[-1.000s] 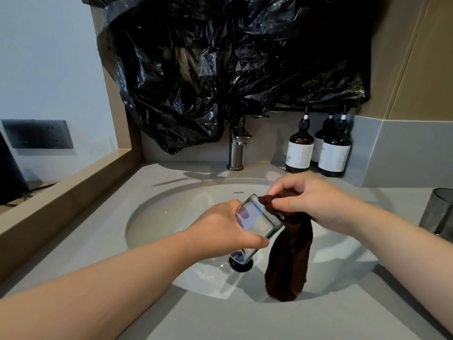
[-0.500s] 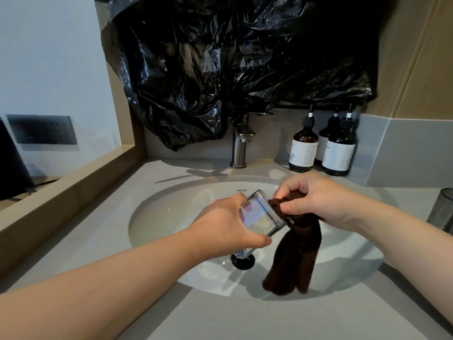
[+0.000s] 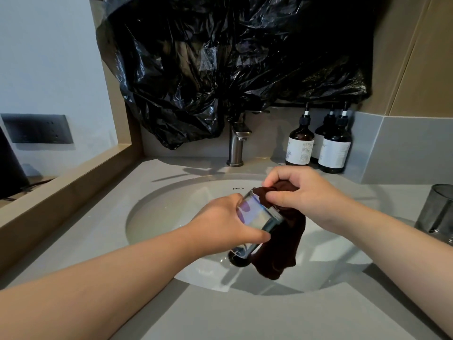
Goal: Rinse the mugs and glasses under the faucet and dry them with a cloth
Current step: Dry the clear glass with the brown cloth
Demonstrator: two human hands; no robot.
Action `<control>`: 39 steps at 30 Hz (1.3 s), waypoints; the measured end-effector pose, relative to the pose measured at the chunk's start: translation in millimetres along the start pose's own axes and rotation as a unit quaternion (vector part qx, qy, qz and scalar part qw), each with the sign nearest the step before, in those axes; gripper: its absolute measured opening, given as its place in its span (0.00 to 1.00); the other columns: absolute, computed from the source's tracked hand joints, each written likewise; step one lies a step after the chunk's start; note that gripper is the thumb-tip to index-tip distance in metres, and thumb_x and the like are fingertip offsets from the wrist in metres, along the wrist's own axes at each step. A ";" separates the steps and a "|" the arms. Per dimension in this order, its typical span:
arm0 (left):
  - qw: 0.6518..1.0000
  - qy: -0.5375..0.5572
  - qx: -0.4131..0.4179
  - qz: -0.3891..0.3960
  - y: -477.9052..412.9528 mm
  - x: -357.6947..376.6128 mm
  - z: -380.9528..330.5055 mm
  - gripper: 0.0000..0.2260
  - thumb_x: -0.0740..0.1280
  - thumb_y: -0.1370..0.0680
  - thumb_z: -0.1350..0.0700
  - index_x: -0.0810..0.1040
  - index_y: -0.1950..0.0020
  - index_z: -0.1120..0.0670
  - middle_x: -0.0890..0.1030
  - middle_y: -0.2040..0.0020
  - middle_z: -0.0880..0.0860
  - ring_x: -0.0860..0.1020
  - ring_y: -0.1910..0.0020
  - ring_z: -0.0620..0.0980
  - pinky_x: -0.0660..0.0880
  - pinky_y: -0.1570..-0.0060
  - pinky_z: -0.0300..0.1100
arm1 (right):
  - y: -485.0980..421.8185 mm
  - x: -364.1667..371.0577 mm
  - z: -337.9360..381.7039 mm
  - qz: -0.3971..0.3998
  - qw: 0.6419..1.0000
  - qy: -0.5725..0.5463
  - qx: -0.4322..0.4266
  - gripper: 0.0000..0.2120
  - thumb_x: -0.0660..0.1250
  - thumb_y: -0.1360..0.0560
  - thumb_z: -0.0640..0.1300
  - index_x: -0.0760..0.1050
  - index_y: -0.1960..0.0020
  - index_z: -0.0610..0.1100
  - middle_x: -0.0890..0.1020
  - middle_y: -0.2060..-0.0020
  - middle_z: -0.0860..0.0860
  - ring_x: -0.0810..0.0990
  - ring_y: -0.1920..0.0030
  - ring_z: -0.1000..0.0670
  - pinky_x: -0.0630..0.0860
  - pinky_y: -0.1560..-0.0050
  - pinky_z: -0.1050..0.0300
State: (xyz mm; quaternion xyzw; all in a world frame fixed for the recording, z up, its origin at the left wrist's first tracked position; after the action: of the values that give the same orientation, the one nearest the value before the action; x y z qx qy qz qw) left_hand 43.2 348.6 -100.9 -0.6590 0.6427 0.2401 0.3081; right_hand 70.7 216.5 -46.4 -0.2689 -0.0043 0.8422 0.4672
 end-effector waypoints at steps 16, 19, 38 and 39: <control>0.903 0.418 -0.096 -0.033 1.6 -12.9 8.5 0.24 0.67 0.33 0.37 0.77 0.44 0.51 0.84 0.47 0.55 0.81 0.45 0.53 0.74 0.39 0.50 | -3.2 3.1 -36.1 0.014 0.962 0.252 0.103 0.12 0.74 0.34 0.56 0.75 0.58 0.52 0.81 0.64 0.54 0.80 0.62 0.53 0.76 0.57 0.56; 0.877 0.464 -0.121 -0.030 -0.9 -11.1 12.8 0.21 0.63 0.27 0.36 0.78 0.45 0.51 0.85 0.51 0.53 0.80 0.45 0.52 0.72 0.40 0.48 | 1.1 16.7 -25.2 -0.006 0.931 0.360 0.063 0.20 0.67 0.35 0.68 0.72 0.54 0.55 0.78 0.62 0.56 0.77 0.59 0.53 0.74 0.59 0.55; 0.978 0.202 -0.021 0.052 -7.8 -10.0 16.3 0.57 0.74 0.44 0.31 0.46 0.23 0.38 0.62 0.25 0.45 0.65 0.29 0.47 0.63 0.31 0.45 | -12.0 -18.1 -32.2 -0.049 0.880 0.457 0.121 0.18 0.56 0.20 0.51 0.71 0.66 0.46 0.76 0.67 0.48 0.75 0.62 0.45 0.68 0.63 0.56; 0.987 0.157 0.013 0.036 -7.3 -12.3 12.0 0.56 0.75 0.43 0.35 0.45 0.23 0.37 0.60 0.24 0.44 0.62 0.28 0.44 0.62 0.33 0.41 | -11.7 -19.5 -34.1 -0.043 0.886 0.443 0.128 0.18 0.57 0.20 0.51 0.73 0.64 0.44 0.76 0.68 0.48 0.76 0.63 0.46 0.69 0.63 0.55</control>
State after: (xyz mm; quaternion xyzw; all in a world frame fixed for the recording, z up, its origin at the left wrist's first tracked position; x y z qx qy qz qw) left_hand 50.7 365.7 -99.7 -0.6608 0.7095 0.1367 0.2031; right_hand 103.6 199.4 -63.8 -0.5515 0.2993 0.6078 0.4867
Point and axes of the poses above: each hand's wrist, its own y-axis away from the middle knuckle, its own x-axis out of the palm, z = x × y, the point moved 6 cm from there along -y, towards the middle knuckle
